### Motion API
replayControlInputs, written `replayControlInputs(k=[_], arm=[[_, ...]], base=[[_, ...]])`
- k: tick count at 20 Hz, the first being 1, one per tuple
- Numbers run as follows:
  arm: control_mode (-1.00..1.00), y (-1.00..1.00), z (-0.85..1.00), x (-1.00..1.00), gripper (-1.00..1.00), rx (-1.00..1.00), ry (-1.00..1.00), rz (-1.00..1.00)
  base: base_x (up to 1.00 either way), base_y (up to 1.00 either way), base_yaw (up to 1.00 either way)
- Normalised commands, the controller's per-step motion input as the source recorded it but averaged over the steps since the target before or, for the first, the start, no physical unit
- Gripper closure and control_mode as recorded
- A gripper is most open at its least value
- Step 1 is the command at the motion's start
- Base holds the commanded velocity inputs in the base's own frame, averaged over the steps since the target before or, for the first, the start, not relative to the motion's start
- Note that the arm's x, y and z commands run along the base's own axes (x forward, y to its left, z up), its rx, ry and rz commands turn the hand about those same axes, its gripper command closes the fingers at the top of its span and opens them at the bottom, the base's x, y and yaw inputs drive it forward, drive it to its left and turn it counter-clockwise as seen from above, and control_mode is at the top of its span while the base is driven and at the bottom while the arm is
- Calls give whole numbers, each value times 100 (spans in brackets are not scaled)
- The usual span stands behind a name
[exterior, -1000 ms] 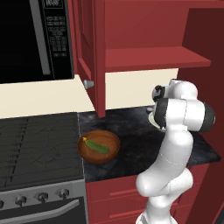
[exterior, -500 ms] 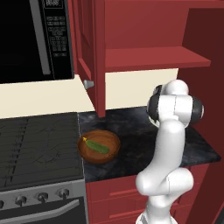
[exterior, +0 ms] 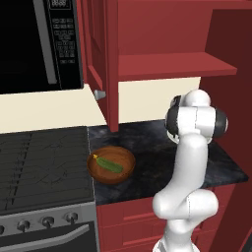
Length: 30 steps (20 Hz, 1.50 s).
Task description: Pick both bowls and place them on the counter. Then place the egg in one bowl and place the cucumber in the other bowl.
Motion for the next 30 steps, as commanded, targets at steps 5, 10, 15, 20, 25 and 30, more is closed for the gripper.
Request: replayControlInputs(k=[5,10,15,20,25,30], arm=[[-100,22,22,-26,-100,0,0,0],[-100,26,25,-43,-100,0,-1,0],[-100,8,36,-58,-100,0,-3,0],[-100,0,38,-69,-100,0,-8,0],[-100,2,22,-82,-100,0,-3,0],[-100,27,29,-90,-100,0,0,0]], base=[[0,0,0],[0,0,0],[0,0,0],[0,0,0],[0,0,0],[0,0,0]])
